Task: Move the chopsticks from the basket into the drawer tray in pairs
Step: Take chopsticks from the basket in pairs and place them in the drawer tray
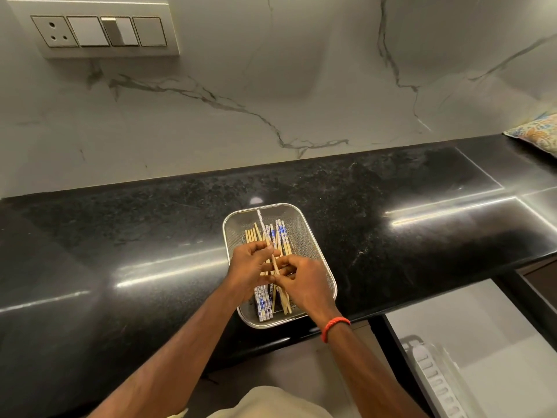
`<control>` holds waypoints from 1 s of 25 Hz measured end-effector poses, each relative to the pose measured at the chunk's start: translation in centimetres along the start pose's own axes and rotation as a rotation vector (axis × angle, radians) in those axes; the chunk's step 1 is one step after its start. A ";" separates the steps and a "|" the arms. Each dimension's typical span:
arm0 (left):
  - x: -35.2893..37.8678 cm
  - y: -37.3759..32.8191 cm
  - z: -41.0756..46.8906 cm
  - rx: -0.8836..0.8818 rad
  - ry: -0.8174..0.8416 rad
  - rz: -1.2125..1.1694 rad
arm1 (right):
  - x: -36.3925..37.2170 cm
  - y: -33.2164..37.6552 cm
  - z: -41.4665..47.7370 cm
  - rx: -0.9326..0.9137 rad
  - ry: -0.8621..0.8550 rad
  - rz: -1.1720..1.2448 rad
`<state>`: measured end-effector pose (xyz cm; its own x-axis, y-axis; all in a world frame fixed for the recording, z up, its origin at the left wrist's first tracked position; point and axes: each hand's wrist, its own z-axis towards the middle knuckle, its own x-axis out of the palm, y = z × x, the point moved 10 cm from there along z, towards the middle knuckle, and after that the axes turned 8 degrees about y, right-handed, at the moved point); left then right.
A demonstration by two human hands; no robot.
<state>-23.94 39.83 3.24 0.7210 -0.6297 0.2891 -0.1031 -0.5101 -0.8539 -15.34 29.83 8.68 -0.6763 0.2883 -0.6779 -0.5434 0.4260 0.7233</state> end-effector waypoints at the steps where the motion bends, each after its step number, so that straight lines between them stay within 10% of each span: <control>1: -0.4 0.1 0.0 0.004 -0.016 0.012 | -0.2 -0.5 0.0 0.010 -0.006 0.048; 12: -1.9 -0.4 -0.7 -0.015 -0.017 -0.056 | 0.4 -3.7 3.1 0.123 -0.004 -0.399; 25: -1.0 -0.3 -0.3 -0.021 0.016 -0.047 | -0.5 0.9 1.1 -0.030 -0.075 0.125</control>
<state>-24.84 40.46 3.30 0.7147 -0.6137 0.3357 -0.0836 -0.5514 -0.8301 -14.97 31.01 9.50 -0.7013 0.4011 -0.5894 -0.4727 0.3573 0.8056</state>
